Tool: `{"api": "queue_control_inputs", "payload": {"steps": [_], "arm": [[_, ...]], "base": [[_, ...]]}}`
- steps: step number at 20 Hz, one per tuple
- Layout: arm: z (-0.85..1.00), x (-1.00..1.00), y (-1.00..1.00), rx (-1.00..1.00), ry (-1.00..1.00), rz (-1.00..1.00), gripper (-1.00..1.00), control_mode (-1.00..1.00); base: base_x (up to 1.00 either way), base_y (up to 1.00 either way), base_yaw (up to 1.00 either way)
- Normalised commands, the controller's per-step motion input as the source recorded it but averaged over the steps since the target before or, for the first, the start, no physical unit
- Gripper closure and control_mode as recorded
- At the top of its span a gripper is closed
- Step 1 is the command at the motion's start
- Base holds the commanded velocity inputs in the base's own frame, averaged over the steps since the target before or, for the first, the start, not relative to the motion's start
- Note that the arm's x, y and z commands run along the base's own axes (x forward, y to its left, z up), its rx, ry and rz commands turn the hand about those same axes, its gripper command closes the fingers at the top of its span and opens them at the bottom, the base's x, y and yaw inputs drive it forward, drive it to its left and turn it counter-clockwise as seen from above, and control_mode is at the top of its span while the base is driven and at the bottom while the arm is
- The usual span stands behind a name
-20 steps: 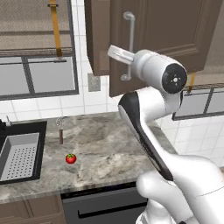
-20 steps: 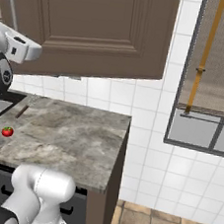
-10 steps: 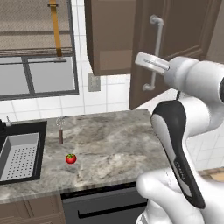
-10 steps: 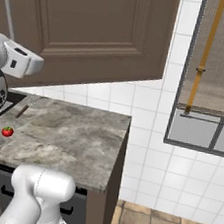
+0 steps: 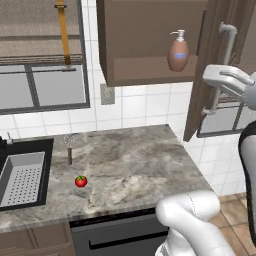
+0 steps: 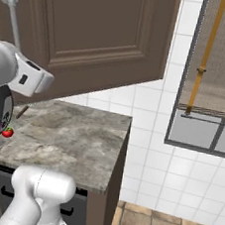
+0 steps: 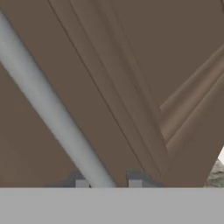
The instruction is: Open the cabinet. Pick the soap dispenser and place it next to the sink. Then close the cabinet.
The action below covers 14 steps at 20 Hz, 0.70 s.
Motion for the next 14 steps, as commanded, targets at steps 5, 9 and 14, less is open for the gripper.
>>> {"api": "queue_control_inputs", "payload": {"steps": [5,9,14], "arm": [[0.0,-0.68,-0.62,0.1,0.11,0.1,1.0,-1.0],[-0.21,-0.38,-0.36,0.08,0.17,0.1,-1.0,-1.0],[-0.39,-0.12,0.0,0.08,0.06,0.09,-1.0,-1.0]], "base": [[0.0,0.0,0.0],[0.0,0.0,0.0],[0.0,0.0,0.0]]}}
